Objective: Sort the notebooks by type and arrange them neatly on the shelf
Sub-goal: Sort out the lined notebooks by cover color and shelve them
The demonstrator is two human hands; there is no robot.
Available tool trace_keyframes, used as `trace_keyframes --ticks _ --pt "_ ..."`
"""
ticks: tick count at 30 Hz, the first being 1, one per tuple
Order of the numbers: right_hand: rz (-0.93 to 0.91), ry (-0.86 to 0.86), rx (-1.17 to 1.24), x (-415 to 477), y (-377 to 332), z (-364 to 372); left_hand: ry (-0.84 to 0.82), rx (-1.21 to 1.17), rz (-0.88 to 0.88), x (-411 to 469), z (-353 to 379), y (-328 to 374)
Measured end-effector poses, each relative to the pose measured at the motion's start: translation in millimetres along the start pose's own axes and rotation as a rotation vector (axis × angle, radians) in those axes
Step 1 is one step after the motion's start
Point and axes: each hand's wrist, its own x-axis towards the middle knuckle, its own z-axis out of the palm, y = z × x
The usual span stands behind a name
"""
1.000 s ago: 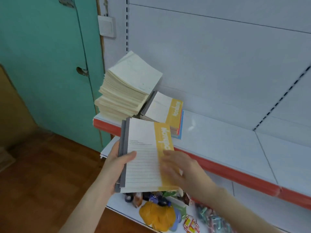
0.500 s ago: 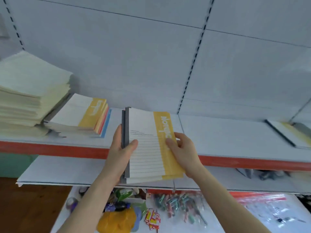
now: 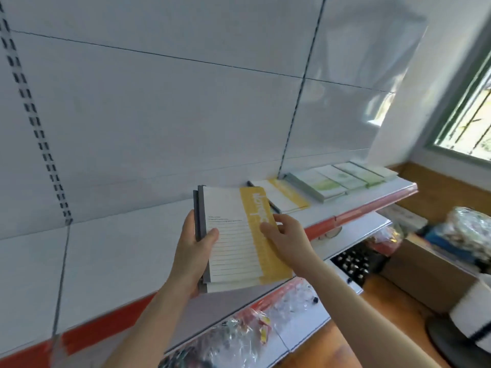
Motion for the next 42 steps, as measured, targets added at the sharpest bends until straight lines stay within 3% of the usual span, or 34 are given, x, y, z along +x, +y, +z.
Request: trace_keyframes --ticks 8,19,23,26,33,37,40,42 --pt "0.063 0.129 -0.106 125 46 -87 -0.116 -0.006 -0.014 112 125 -30" --pt "0.118 -0.009 -0.135 280 88 -125 -0.029 0.022 -0.156 233 201 -79" --pt "0.083 -0.063 -0.182 328 99 -133 0.083 0.31 -0.112 263 224 -95" --pt "0.043 -0.127 -0.371 354 116 -137 0.191 0.577 -0.089 271 243 -108" --pt "-0.029 -0.284 -0.734 374 133 -133 0.335 0.965 -0.211 258 260 -119" --pt "-0.146 -0.352 -0.977 377 121 -130 0.25 1.228 -0.096 255 253 -113" --pt "-0.377 -0.396 -0.951 383 102 -116 0.202 1.345 0.103 243 227 -108" --pt "-0.503 -0.432 -0.961 384 82 -92 0.195 1.43 0.057 224 199 -95"
